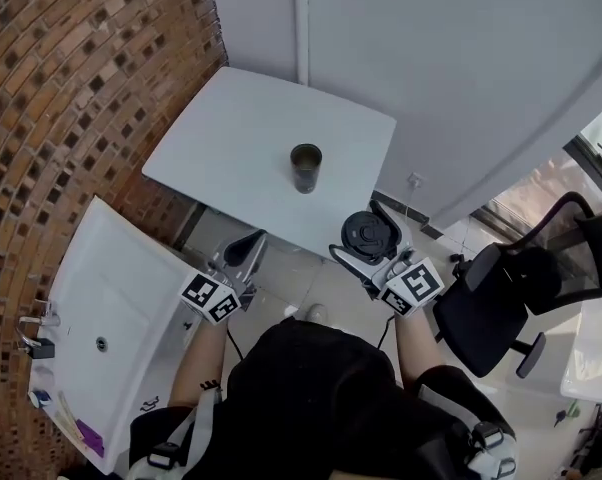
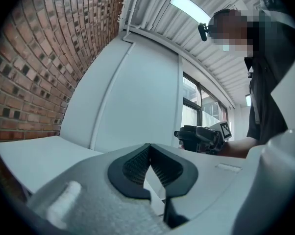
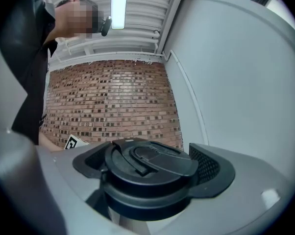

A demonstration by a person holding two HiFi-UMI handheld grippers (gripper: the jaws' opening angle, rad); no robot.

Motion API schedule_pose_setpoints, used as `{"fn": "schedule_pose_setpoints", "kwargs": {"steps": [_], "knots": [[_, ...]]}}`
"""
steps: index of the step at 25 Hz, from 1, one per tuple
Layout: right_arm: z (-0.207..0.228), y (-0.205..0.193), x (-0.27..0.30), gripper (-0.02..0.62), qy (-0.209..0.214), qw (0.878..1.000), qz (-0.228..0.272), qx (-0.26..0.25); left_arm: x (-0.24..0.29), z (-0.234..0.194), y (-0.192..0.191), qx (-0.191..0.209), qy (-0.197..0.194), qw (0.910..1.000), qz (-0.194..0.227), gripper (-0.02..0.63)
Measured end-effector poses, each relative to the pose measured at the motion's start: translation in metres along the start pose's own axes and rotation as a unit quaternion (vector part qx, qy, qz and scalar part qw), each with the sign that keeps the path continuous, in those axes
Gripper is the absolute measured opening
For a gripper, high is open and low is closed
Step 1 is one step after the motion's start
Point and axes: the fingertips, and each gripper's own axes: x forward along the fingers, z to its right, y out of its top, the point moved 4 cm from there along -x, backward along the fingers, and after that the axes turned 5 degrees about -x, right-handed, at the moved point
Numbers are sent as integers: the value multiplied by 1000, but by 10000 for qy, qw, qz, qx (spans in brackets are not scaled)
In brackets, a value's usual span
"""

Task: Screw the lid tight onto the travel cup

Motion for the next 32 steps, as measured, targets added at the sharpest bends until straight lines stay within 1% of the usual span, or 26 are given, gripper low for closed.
{"fn": "schedule_pose_setpoints", "kwargs": {"steps": [5, 10, 15, 19, 21, 25, 32], "knots": [[25, -1, 2, 502, 232, 9997, -12, -22, 22, -1, -5, 0, 160, 9999, 58, 2], [39, -3, 4, 502, 237, 9997, 38, 30, 31, 1, -10, 34, 146, 9999, -50, 2], [43, -11, 13, 502, 85, 9999, 45, 100, 33, -4, -1, 62, 30, 9999, -124, 2], [40, -8, 22, 502, -45, 9999, 46, 81, 36, -26, -3, 24, -114, 9998, -181, 2], [43, -3, 25, 502, -128, 9999, 46, 16, 43, -33, 2, 53, -243, 9996, -159, 2], [50, 5, 35, 502, -308, 9994, 87, -103, 61, -41, 25, 200, -471, 9986, -123, 2], [56, 14, 51, 502, -329, 9987, 22, -383, 79, -59, 32, 241, -607, 9978, -79, 2]]}}
